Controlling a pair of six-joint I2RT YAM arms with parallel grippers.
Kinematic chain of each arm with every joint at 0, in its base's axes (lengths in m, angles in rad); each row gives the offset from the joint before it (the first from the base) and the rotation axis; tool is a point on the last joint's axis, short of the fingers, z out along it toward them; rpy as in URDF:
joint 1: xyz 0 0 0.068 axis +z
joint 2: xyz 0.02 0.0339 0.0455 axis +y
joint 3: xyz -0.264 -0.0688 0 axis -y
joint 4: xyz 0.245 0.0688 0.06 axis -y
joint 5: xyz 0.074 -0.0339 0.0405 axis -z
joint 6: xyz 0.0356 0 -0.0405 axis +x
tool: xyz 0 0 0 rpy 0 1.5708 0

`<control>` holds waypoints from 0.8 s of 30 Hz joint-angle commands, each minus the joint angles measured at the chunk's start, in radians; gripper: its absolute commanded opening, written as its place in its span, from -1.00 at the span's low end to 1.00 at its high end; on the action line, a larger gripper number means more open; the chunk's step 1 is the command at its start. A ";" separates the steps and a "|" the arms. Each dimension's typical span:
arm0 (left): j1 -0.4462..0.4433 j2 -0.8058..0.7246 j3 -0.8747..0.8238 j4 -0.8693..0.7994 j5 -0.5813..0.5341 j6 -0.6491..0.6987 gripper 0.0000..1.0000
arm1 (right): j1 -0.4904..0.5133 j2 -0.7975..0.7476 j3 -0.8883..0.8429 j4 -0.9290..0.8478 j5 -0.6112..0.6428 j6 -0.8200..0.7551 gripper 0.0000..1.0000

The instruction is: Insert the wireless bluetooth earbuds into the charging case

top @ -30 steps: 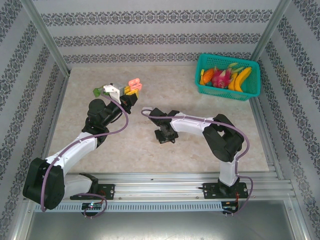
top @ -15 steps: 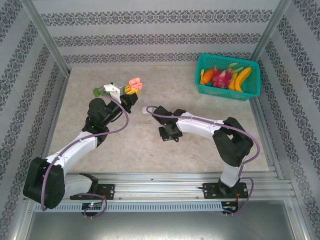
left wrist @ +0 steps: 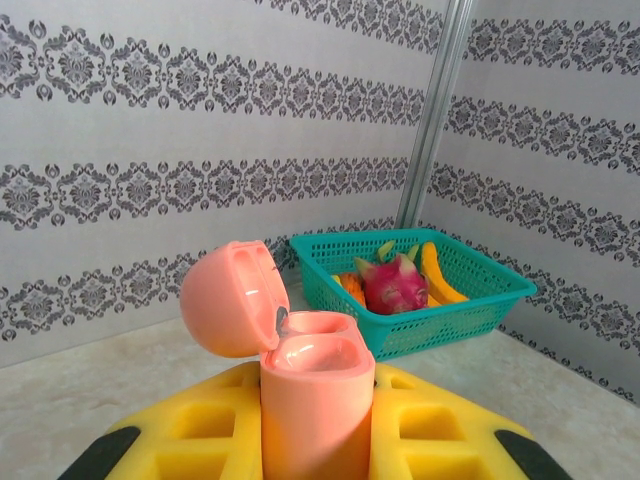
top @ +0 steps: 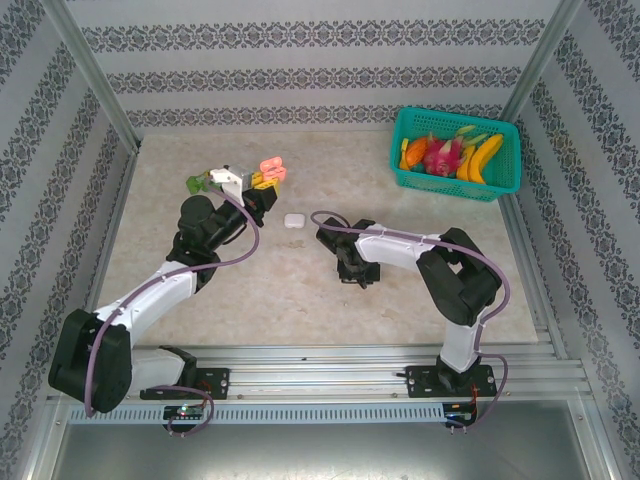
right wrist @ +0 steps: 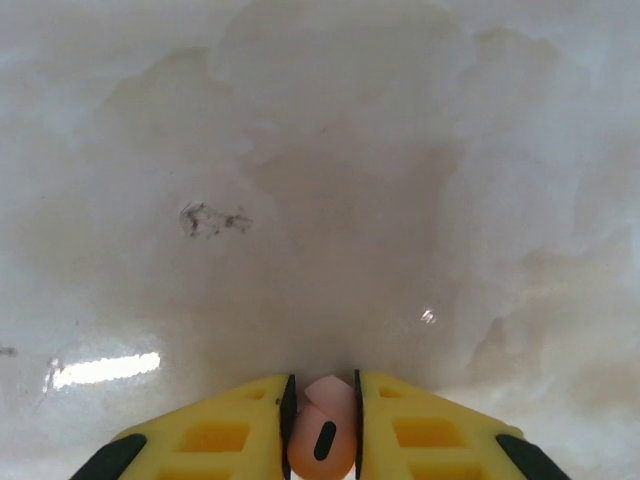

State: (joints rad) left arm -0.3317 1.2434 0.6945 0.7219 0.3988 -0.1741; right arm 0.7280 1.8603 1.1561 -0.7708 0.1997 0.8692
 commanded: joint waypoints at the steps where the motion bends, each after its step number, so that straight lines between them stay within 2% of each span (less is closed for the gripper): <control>1: 0.010 0.005 0.033 0.059 0.024 -0.025 -1.00 | -0.009 0.020 -0.028 0.022 -0.060 0.101 -0.54; 5: 0.011 0.006 0.033 0.060 0.025 -0.024 -1.00 | -0.010 0.022 -0.009 0.018 -0.084 0.107 -0.33; 9: 0.011 0.004 0.030 0.059 0.025 -0.024 -1.00 | -0.014 -0.046 -0.005 0.012 -0.072 0.086 -0.12; 11: 0.011 0.002 0.030 0.058 0.024 -0.021 -1.00 | -0.023 -0.083 -0.006 0.016 -0.068 0.052 -0.08; 16: 0.012 -0.002 0.032 0.050 0.027 -0.016 -1.00 | -0.056 -0.147 -0.009 0.044 -0.121 -0.151 -0.02; 21: 0.011 -0.008 0.031 0.041 0.034 -0.010 -1.00 | -0.106 -0.169 -0.033 0.072 -0.231 -0.343 -0.01; 24: 0.012 -0.011 0.031 0.038 0.032 -0.008 -1.00 | -0.142 -0.168 -0.048 0.074 -0.273 -0.391 -0.01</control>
State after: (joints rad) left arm -0.3317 1.2503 0.6945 0.7258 0.4110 -0.1848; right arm 0.6106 1.7042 1.1351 -0.6975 -0.0036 0.5922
